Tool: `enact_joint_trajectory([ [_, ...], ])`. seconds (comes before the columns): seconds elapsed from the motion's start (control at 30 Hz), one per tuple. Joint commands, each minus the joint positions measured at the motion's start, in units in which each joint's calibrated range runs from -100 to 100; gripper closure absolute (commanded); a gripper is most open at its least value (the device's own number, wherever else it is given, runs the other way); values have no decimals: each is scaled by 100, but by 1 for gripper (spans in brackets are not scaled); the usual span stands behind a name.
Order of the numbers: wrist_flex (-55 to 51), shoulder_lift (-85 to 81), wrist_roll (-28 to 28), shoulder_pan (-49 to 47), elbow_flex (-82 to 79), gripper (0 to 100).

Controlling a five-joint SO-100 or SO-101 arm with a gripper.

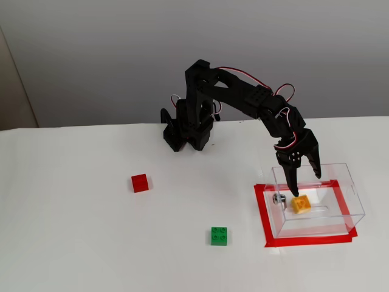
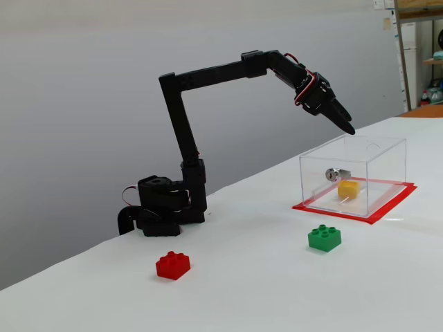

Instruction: Pick the yellow lego brick and place it into the transparent box

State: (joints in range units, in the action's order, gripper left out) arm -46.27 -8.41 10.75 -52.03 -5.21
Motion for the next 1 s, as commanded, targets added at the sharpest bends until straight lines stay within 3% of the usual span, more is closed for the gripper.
enact_joint_trajectory([
  [0.0,75,-96,-26,75,105,70],
  [0.37,-20,-130,-36,246,385,71],
  [0.5,-38,-554,-41,563,259,87],
  [0.6,-247,-979,-41,1007,60,99],
  [0.97,-873,-2608,-396,3580,-1206,99],
])
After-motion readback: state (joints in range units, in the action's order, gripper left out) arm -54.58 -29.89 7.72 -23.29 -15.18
